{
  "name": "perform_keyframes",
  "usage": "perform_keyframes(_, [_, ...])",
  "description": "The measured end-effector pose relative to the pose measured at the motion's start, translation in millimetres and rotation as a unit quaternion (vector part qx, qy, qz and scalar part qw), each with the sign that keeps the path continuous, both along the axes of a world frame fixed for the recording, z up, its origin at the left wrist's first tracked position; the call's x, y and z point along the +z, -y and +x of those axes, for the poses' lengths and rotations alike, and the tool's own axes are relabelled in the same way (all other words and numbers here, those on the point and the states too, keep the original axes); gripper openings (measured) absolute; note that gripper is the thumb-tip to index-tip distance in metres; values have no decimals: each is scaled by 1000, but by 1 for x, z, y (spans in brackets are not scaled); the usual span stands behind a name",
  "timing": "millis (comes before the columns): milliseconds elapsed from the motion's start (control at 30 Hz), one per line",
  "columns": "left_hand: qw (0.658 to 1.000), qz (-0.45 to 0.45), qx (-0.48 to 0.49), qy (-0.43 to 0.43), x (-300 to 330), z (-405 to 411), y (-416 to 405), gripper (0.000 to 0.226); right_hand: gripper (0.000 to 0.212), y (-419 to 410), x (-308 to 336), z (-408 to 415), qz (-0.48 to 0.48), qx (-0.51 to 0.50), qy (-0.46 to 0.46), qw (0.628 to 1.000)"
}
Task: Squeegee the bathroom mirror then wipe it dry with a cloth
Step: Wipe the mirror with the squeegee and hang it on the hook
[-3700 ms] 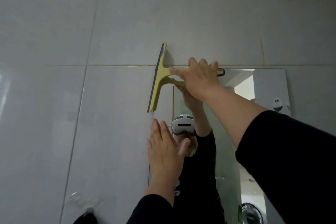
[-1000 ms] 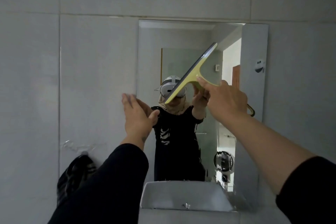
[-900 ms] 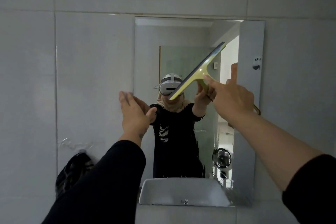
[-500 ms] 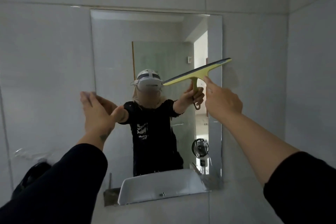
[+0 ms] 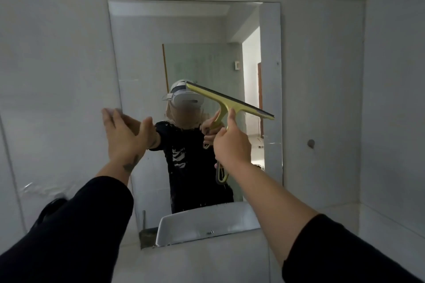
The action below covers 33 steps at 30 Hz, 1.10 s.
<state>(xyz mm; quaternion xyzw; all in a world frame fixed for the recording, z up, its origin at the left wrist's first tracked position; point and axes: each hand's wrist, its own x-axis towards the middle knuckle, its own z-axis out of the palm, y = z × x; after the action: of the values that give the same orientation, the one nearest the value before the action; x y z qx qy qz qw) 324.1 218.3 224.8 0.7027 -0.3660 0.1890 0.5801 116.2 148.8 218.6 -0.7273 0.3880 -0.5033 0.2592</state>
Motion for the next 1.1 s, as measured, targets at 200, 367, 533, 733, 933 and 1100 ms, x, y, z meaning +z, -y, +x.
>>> perform_keyframes(200, [996,-48,-59,-42,6,3,-8,64,60,-29,-6,45,-79,25,-52,995])
perform_keyframes(367, [996,-37,-76,-32,6,3,-12,65,65,-37,-9,54,-143,24,-134,980])
perform_keyframes(533, [998,-28,-62,-9,2,2,-11,72,74,-32,-10,37,-236,10,-262,936])
perform_keyframes(733, [996,71,2,57,-8,1,-12,90,74,-13,-1,4,-285,-49,-322,902])
perform_keyframes(933, [940,159,123,277,-32,-17,-14,85,73,5,2,-28,-284,-85,-339,893])
perform_keyframes(1100, [917,234,110,304,-48,-20,-10,80,77,24,-7,-54,-254,-111,-314,908])
